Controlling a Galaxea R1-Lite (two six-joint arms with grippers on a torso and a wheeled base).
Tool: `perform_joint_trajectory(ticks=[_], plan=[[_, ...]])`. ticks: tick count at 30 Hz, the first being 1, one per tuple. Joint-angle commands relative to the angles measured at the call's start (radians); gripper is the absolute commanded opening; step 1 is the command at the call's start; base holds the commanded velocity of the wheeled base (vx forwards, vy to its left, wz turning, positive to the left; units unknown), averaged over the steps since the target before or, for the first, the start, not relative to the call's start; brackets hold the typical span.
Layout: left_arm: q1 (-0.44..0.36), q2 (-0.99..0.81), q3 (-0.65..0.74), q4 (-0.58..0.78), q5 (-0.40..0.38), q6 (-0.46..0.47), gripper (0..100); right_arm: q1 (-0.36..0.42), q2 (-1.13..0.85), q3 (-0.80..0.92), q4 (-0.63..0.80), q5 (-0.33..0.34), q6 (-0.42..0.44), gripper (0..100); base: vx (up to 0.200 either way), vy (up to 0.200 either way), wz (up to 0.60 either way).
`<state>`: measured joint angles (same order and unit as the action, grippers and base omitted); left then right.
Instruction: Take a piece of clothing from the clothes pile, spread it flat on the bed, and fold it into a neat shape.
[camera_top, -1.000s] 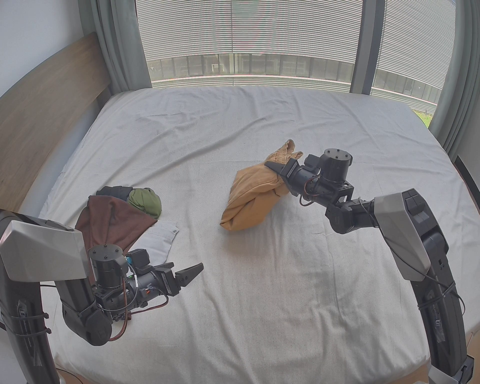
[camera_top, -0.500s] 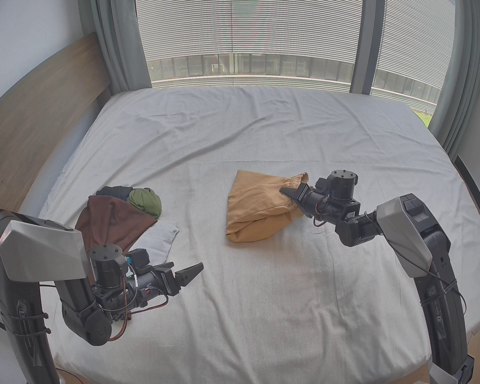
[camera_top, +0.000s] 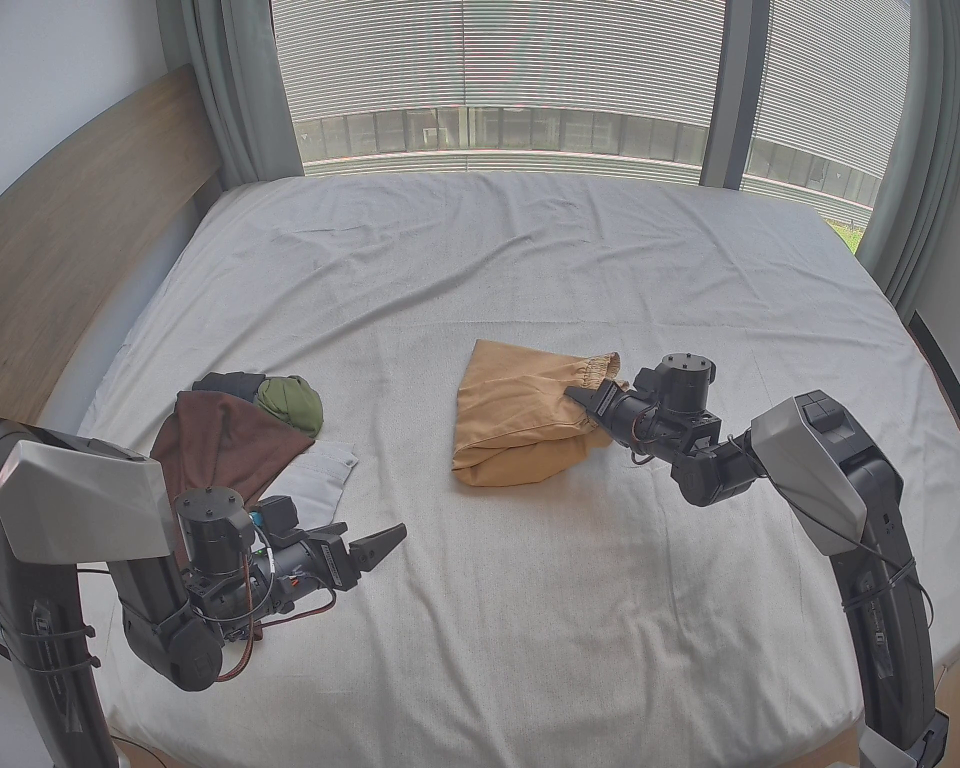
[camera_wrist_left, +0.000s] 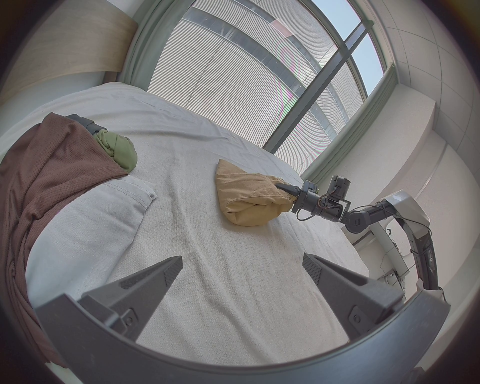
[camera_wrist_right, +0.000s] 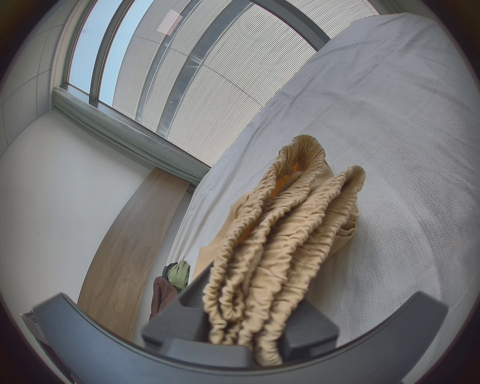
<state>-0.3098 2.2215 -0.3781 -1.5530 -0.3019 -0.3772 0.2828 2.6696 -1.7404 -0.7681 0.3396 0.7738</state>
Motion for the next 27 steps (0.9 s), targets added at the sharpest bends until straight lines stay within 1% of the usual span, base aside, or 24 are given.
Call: perform_joint_trajectory(ticks=[1,3,5,7,11,14,17,20,23,24,27], plan=[[0.0,-0.008,0.001,-0.001,0.0,0.0,100,-0.005,-0.023,0.052,0.001,-0.001,-0.019,100,0.0,0.0,0.0],[0.0,-0.008,0.001,-0.001,0.0,0.0,100,-0.011,-0.051,0.084,0.003,-0.001,-0.044,100,0.0,0.0,0.0],[0.0,-0.008,0.001,-0.001,0.0,0.0,100,-0.014,-0.06,0.098,0.001,-0.001,-0.048,100,0.0,0.0,0.0],[-0.002,-0.008,0.001,-0.001,0.0,0.0,100,-0.037,-0.102,0.144,0.001,-0.011,-0.064,100,0.0,0.0,0.0],[-0.003,-0.016,0.002,-0.001,0.0,0.0,100,-0.082,-0.142,0.139,0.0,-0.039,-0.117,100,0.0,0.0,0.0],[-0.005,-0.016,0.001,-0.001,0.0,0.0,100,-0.099,-0.181,0.131,-0.002,-0.044,-0.125,100,0.0,0.0,0.0],[-0.006,-0.013,-0.001,-0.001,0.0,0.0,100,-0.099,-0.204,0.116,0.0,-0.042,-0.123,100,0.0,0.0,0.0],[-0.003,-0.009,-0.002,-0.001,0.0,0.0,100,-0.077,-0.227,0.091,0.0,-0.042,-0.122,100,0.0,0.0,0.0],[-0.002,-0.009,-0.002,-0.001,0.0,0.0,100,-0.024,-0.221,0.091,-0.002,-0.042,-0.122,100,0.0,0.0,0.0],[-0.002,-0.009,-0.002,-0.001,0.0,0.0,100,-0.024,-0.221,0.091,-0.002,-0.042,-0.122,100,0.0,0.0,0.0],[-0.002,-0.008,-0.004,-0.001,0.0,0.0,100,0.042,-0.191,0.093,-0.013,-0.044,-0.123,100,0.0,0.0,0.0]])
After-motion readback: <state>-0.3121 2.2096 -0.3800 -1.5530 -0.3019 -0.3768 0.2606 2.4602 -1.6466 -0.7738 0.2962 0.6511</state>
